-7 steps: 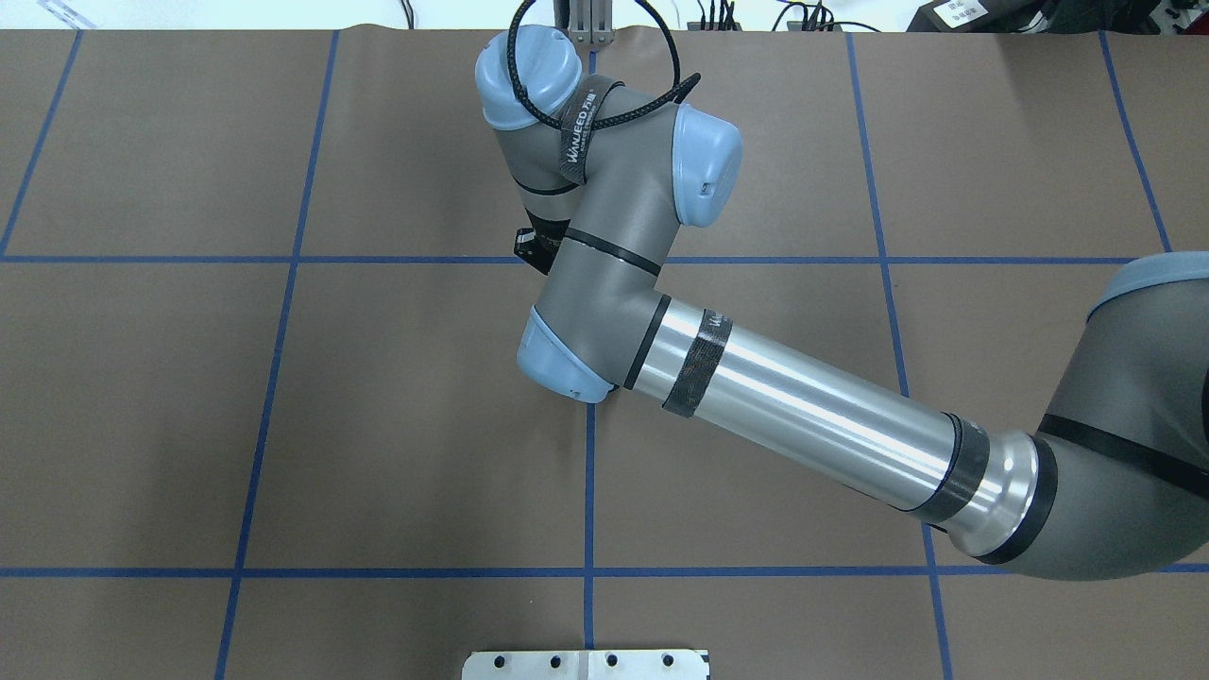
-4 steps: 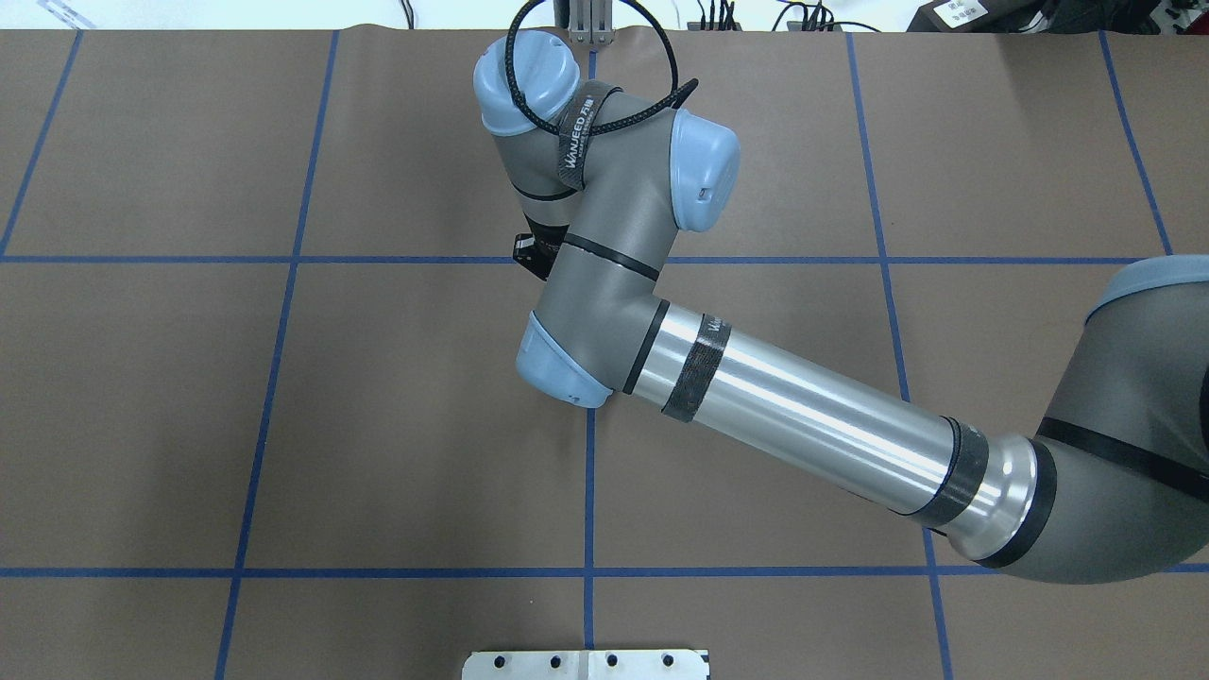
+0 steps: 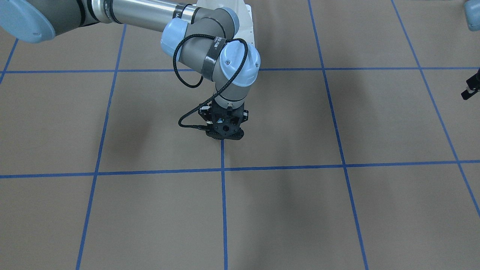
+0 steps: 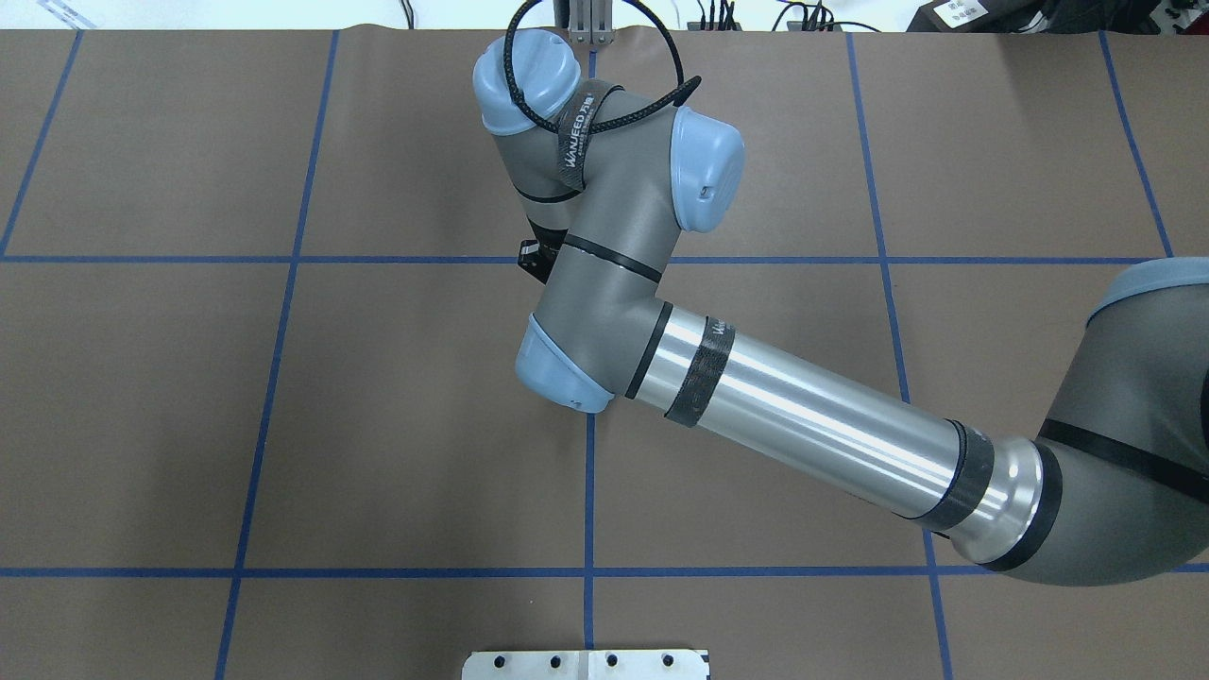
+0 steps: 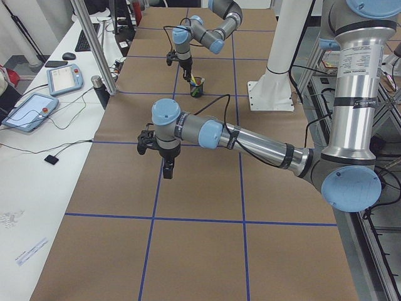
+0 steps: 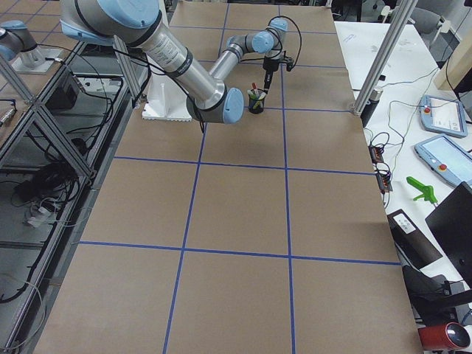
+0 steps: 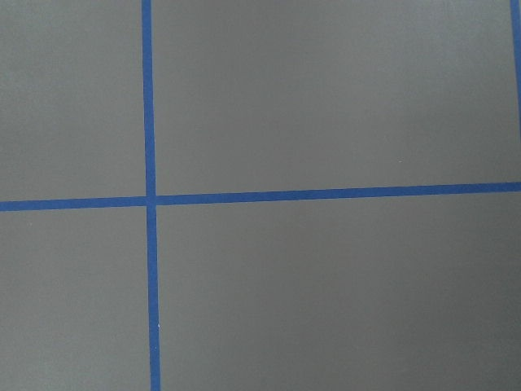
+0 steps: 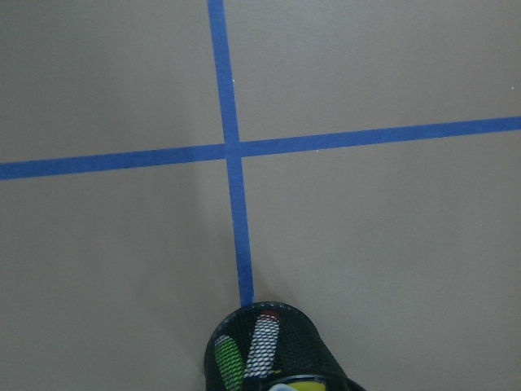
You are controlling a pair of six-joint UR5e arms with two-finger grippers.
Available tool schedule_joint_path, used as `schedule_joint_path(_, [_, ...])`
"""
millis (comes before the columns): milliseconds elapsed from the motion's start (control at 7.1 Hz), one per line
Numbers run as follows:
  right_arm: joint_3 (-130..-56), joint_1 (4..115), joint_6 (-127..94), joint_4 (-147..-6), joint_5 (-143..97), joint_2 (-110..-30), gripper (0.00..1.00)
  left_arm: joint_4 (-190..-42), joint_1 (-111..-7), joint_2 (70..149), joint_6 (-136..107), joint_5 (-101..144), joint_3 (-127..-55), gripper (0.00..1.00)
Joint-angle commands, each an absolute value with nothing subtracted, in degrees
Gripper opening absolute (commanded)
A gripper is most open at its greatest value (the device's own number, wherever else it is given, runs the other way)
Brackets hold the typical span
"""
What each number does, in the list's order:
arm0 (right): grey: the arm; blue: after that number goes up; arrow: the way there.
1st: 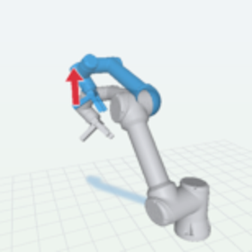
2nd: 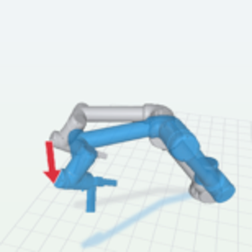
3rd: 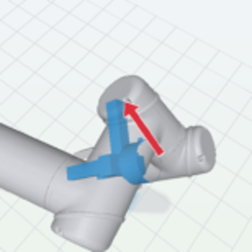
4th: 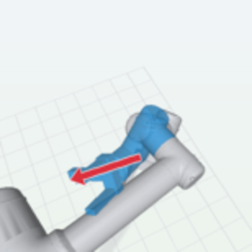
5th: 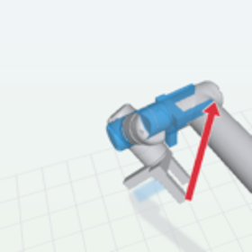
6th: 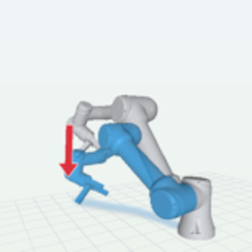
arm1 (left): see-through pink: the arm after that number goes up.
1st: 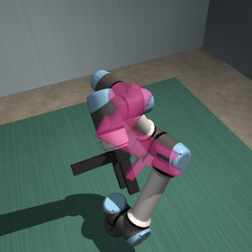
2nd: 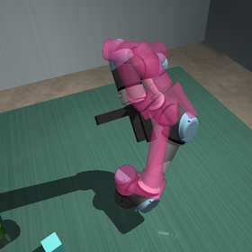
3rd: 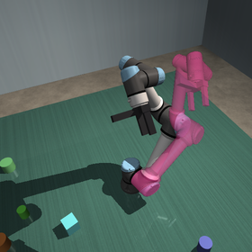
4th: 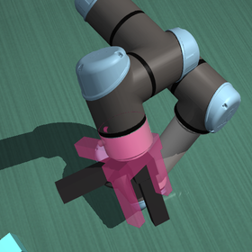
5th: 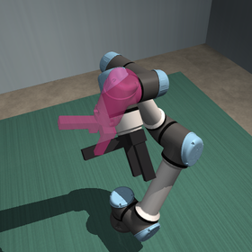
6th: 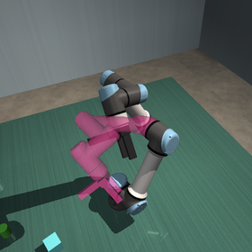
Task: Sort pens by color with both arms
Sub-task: 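Lower the right gripper into the cup and close on the blue marker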
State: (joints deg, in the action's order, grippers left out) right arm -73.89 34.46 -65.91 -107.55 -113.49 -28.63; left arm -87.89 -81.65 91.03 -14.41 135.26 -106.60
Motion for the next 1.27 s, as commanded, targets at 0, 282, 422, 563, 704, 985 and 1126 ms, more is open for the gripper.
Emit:
schedule_joint_path(0, [-74.5,34.5,-65.9,-107.8,-113.6,-29.0,0.38,-87.9,-81.7,91.0,-14.4,135.3,-106.6,1.0])
schedule_joint_path(282, [-74.5,34.5,-65.8,-107.7,-113.7,-28.7,0.33,-87.9,-81.7,91.0,-14.4,135.2,-106.8,1.0])
schedule_joint_path(422, [-74.5,34.3,-65.7,-107.5,-113.6,-29.1,0.3,-87.9,-81.7,91.0,-14.4,135.3,-106.8,1.0])
schedule_joint_path(563, [-74.6,34.2,-65.8,-107.4,-113.7,-29.5,0.3,-87.9,-81.7,91.0,-14.4,135.3,-106.8,1.0])
schedule_joint_path(704, [-74.8,34.2,-65.8,-107.4,-113.7,-29.9,0.3,-87.9,-81.7,91.0,-14.4,135.3,-106.8,1.0])
schedule_joint_path(985, [-74.8,34.2,-65.7,-107.2,-113.7,-30.0,0.3,-87.9,-81.7,91.0,-14.4,135.3,-106.8,1.0])
schedule_joint_path(1126, [-74.8,34.2,-65.7,-107.1,-113.7,-30.1,0.27,-87.9,-81.7,91.0,-14.4,135.3,-106.8,1.0])
